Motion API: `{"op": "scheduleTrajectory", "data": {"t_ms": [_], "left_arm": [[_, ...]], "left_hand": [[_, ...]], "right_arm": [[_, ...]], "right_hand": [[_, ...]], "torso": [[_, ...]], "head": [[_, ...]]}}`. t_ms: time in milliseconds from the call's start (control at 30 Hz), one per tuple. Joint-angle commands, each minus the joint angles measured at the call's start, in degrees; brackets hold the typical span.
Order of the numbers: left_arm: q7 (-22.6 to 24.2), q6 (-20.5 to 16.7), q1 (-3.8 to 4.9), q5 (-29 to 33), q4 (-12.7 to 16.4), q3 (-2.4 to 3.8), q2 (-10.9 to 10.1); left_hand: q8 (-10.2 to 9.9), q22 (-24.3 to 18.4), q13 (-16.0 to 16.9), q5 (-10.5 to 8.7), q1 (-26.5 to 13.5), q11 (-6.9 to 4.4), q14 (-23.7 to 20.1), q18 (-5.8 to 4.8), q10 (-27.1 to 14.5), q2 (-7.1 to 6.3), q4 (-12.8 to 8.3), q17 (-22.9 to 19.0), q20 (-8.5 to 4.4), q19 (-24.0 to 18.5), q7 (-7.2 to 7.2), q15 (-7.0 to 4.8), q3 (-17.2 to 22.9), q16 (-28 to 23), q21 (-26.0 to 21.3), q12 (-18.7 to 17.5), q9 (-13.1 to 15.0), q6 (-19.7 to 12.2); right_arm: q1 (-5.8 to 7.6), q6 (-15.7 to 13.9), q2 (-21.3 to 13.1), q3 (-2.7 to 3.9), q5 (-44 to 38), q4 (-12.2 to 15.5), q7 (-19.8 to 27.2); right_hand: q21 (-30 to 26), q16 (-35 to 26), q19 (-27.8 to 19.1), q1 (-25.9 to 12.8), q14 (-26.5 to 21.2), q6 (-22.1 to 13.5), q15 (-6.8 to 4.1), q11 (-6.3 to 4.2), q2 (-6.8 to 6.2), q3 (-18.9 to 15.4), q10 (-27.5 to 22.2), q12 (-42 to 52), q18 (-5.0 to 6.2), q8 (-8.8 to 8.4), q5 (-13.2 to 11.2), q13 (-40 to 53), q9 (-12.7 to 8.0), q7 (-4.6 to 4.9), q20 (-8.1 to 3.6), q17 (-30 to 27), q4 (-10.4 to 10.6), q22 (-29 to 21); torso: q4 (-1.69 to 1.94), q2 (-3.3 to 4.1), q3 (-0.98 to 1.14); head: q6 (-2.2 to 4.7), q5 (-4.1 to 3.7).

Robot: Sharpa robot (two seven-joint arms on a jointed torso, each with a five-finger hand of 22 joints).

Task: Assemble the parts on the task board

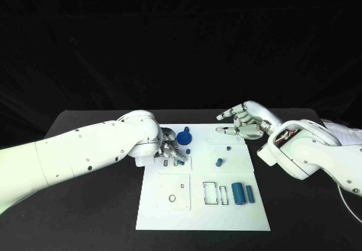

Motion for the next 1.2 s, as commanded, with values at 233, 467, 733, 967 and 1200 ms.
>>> {"op": "scheduleTrajectory", "data": {"t_ms": [233,467,733,967,1200], "left_arm": [[-1.5,-5.2,-0.29,1.7,2.0,-0.12,-2.0],[0.1,-10.4,-0.44,0.8,4.4,-0.12,-4.5],[0.7,-12.8,-0.97,-0.8,5.8,-0.14,-6.0],[0.1,-12.1,-1.9,-2.4,6.1,-0.16,-6.4],[-0.1,-11.9,-2.58,-3.2,6.0,-0.19,-6.1]], "left_hand": [[1.9,13.3,0.7,0.6,-8.3,0.1,6.0,-0.89,0.7,-11.06,-8.0,15.1,0.5,5.2,0.3,0.49,29.1,0.2,0.0,-0.1,3.8,0.3],[2.3,13.4,1.1,0.7,-9.9,0.11,6.0,-0.91,1.2,-11.96,-9.8,15.1,0.44,5.3,0.16,0.46,31.7,0.2,0.0,0.2,4.6,0.5],[2.3,13.5,1.4,0.85,-10.4,0.05,6.0,-0.92,1.5,-12.38,-10.6,15.1,0.41,5.3,0.12,0.42,32.6,0.2,0.1,0.5,4.8,0.7],[2.3,13.5,1.5,0.85,-10.4,0.04,6.0,-0.92,1.5,-12.41,-10.7,15.1,0.4,5.3,0.12,0.41,32.8,0.2,0.0,0.5,4.8,0.8],[2.3,13.5,1.5,0.85,-10.4,0.04,6.0,-0.92,1.5,-12.41,-10.7,15.1,0.4,5.3,0.12,0.41,32.8,0.2,0.0,0.5,4.8,0.8]], "right_arm": [[-0.06,1.0,0.1,-0.05,-0.8,0.0,-0.2],[-0.1,0.9,0.1,-0.09,-0.9,0.0,-0.3],[-0.13,0.9,0.2,-0.12,-0.9,-0.1,-0.3],[-0.15,0.9,0.3,-0.13,-0.9,-0.1,-0.3],[-0.16,1.0,0.3,-0.14,-0.9,-0.1,-0.3]], "right_hand": [[-0.2,-0.2,-0.2,0.3,4.2,0.5,-0.38,-0.33,0.35,-0.3,0.1,0.3,0.52,0.36,0.5,0.1,0.1,0.13,-0.26,7.2,0.1,0.0],[-0.2,-0.3,-0.2,0.4,4.2,0.5,-0.39,-0.34,0.4,-0.3,0.1,0.2,0.53,0.35,0.7,0.1,0.1,0.12,-0.27,7.2,0.1,0.0],[-0.2,-0.3,-0.1,0.4,4.2,0.5,-0.4,-0.34,0.44,-0.3,0.1,0.3,0.52,0.33,0.8,0.1,0.1,0.12,-0.28,7.2,0.1,0.0],[-0.2,-0.3,-0.1,0.4,4.2,0.5,-0.41,-0.35,0.47,-0.4,0.1,0.3,0.51,0.32,0.9,0.1,0.1,0.11,-0.29,7.2,0.1,0.0],[-0.2,-0.3,-0.1,0.4,4.2,0.5,-0.41,-0.35,0.47,-0.4,0.1,0.3,0.51,0.32,0.9,0.1,0.1,0.11,-0.29,7.2,0.1,0.0]], "torso": [[-0.03,0.0,0.09],[0.08,0.03,0.03],[0.15,0.02,-0.01],[0.13,0.03,-0.02],[-0.01,0.06,-0.01]], "head": [[0.04,-0.03],[0.05,-0.17],[0.02,0.05],[-0.14,0.4],[-0.18,0.61]]}}
